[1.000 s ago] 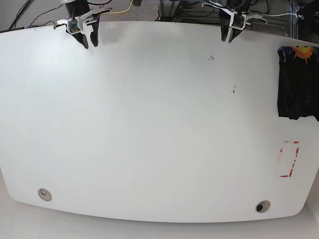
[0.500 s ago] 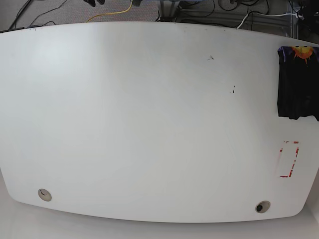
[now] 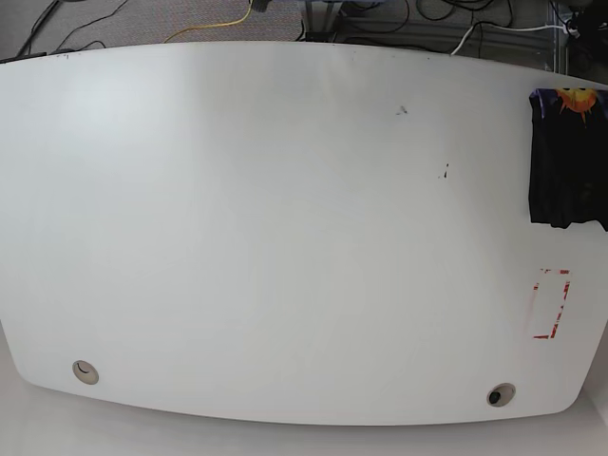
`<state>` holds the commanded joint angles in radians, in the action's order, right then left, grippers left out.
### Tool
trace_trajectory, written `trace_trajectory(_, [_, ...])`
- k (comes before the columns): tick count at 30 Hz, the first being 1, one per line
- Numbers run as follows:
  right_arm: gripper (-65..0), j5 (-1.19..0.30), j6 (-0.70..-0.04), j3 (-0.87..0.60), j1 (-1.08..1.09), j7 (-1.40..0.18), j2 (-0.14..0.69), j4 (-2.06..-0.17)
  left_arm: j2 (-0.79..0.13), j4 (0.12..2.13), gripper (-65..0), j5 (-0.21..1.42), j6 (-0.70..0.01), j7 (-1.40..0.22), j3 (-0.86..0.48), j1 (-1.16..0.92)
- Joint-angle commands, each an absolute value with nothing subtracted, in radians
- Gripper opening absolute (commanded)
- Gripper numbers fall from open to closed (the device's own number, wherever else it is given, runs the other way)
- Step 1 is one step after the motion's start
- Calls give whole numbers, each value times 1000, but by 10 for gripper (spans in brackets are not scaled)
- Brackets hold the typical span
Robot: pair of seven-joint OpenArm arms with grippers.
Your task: Layout the t-shirt on the table in an organized manner, then fold the t-shirt properly
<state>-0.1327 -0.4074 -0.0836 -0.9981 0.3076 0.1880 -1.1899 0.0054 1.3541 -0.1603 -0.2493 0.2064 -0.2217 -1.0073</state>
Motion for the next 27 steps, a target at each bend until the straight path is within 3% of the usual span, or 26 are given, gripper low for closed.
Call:
trace_trajectory(7, [-485, -133, -407, -25, -814, 308, 193, -938, -1, 1112, -568, -168, -249, 203, -222, -835])
trace_trajectory(19, [-485, -25, -401, -25, -611, 308, 182, -690, -87, 653, -568, -170, -249, 205, -220, -542])
trace_trajectory(27, [-485, -22, -401, -27, -496, 308, 173, -536, -96, 478, -565, -170, -245, 205, -193, -420])
